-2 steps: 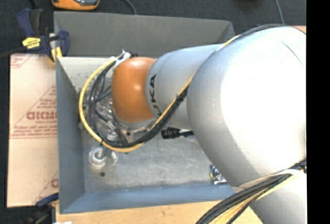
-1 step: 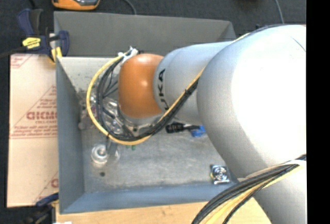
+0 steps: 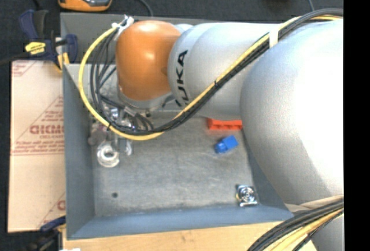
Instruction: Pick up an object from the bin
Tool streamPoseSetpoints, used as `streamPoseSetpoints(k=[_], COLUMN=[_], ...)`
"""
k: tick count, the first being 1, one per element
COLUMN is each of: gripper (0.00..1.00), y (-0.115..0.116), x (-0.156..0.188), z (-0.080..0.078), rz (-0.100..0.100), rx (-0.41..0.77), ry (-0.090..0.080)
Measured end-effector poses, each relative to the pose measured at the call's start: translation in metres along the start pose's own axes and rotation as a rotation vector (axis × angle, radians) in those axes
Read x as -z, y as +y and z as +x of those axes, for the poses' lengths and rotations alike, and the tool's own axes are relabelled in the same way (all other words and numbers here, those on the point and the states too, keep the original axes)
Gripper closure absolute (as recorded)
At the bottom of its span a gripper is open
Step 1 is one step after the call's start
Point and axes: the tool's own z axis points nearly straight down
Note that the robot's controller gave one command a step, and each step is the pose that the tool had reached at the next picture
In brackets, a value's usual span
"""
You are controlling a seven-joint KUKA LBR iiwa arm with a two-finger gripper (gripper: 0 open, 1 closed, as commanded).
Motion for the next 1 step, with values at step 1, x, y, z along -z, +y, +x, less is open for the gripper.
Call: streamPoseSetpoints(k=[1], gripper=[1.0], y=[0.0066], x=[0.1036], z=[0.0268], rz=[0.0], rx=[0.388], ry=[0.0])
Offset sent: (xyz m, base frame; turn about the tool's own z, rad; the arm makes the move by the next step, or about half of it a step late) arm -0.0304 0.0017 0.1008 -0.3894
